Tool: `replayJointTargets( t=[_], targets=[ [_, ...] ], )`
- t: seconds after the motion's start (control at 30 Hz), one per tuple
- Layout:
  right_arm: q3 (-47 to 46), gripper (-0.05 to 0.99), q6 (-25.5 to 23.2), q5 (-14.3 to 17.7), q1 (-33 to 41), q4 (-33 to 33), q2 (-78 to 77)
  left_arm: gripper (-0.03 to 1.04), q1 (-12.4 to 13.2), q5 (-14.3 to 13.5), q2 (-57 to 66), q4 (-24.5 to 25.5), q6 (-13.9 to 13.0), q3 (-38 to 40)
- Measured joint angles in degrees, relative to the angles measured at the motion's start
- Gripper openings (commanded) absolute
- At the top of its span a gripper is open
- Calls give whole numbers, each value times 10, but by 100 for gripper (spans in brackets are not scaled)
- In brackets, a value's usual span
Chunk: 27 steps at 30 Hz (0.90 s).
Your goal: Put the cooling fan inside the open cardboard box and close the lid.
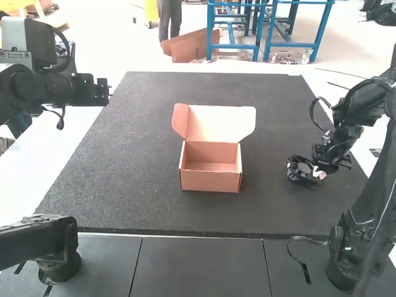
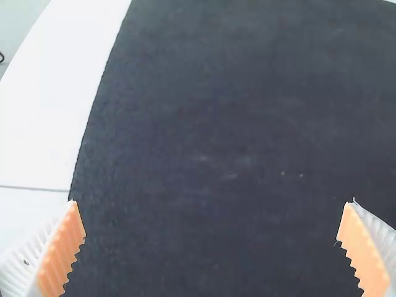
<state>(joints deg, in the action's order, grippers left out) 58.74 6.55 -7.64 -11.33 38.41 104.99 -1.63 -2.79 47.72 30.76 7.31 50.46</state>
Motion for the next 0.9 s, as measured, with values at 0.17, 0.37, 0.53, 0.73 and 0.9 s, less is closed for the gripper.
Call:
replayJointTargets(
  t=[0.17,0.37,0.53,0.73,0.9],
  targets=[
    [-3,-2,-10,-3,1,-6,0,97,0,0,0,7,0,0],
    [3,-1,-14,-5,1,28,-11,97,0,0,0,8,0,0],
    [36,-1,-27,-5,1,94,-85,97,-1,0,0,3,0,0],
    [93,-1,-75,-9,4,118,-207,97,-16,0,0,2,0,-4],
    [119,-1,-122,-24,48,189,-273,97,-25,0,0,-2,0,-23]
  ],
)
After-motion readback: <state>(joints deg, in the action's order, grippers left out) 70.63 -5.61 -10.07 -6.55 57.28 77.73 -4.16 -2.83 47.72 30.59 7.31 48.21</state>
